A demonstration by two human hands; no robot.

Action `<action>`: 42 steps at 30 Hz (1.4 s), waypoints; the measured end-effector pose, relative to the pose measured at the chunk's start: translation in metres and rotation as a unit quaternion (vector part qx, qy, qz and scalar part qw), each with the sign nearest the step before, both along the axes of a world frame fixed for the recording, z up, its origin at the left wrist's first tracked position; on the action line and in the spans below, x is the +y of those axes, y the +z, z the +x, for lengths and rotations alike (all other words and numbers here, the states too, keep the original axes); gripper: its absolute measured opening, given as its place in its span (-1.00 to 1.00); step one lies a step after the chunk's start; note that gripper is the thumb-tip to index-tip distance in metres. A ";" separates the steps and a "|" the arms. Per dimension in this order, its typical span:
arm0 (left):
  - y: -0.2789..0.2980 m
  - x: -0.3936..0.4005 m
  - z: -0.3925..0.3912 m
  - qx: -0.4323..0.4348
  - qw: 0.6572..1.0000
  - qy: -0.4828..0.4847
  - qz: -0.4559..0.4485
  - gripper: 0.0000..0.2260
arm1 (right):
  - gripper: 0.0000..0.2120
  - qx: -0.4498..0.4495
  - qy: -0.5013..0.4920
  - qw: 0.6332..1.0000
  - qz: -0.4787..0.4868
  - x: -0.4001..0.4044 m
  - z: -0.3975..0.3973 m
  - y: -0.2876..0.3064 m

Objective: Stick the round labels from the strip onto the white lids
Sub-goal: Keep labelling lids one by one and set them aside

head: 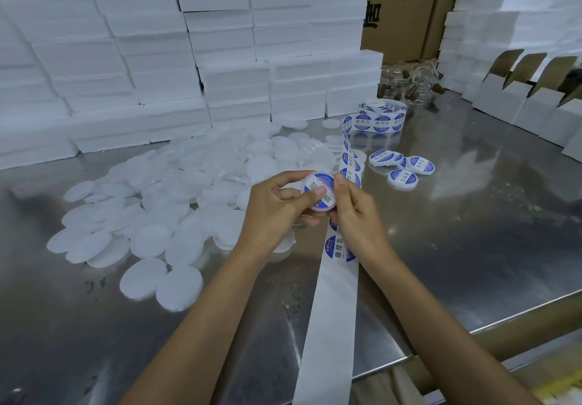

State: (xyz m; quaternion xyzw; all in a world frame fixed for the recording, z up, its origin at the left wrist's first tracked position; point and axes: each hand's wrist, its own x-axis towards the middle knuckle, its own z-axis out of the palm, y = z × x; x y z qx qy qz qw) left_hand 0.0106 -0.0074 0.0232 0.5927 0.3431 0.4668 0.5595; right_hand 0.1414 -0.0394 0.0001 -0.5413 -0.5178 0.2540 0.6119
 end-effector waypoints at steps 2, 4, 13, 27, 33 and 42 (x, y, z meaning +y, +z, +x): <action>0.000 0.000 0.001 -0.005 1.000 0.008 -0.002 -0.74 | -0.60 -0.004 0.001 1.000 0.004 -0.002 0.000 0.002; 0.000 -0.002 0.003 -0.007 1.000 0.013 -0.002 -0.74 | -0.60 -0.009 0.000 1.000 0.013 -0.003 0.000 0.003; 0.000 -0.001 0.003 -0.057 0.995 0.056 -0.052 -0.84 | -0.49 -0.135 -0.040 0.990 -0.013 -0.006 -0.004 -0.002; -0.002 0.001 0.002 0.031 0.999 0.020 -0.004 -0.85 | -0.59 -0.195 -0.034 0.979 -0.038 -0.004 0.002 -0.009; -0.002 0.001 0.004 0.043 0.997 -0.050 -0.028 -0.72 | -0.59 -0.138 -0.058 0.987 -0.057 0.002 0.010 -0.011; -0.002 0.006 0.002 0.066 0.997 0.046 0.014 -0.53 | -0.54 -0.227 -0.259 0.909 -0.235 0.025 0.093 0.001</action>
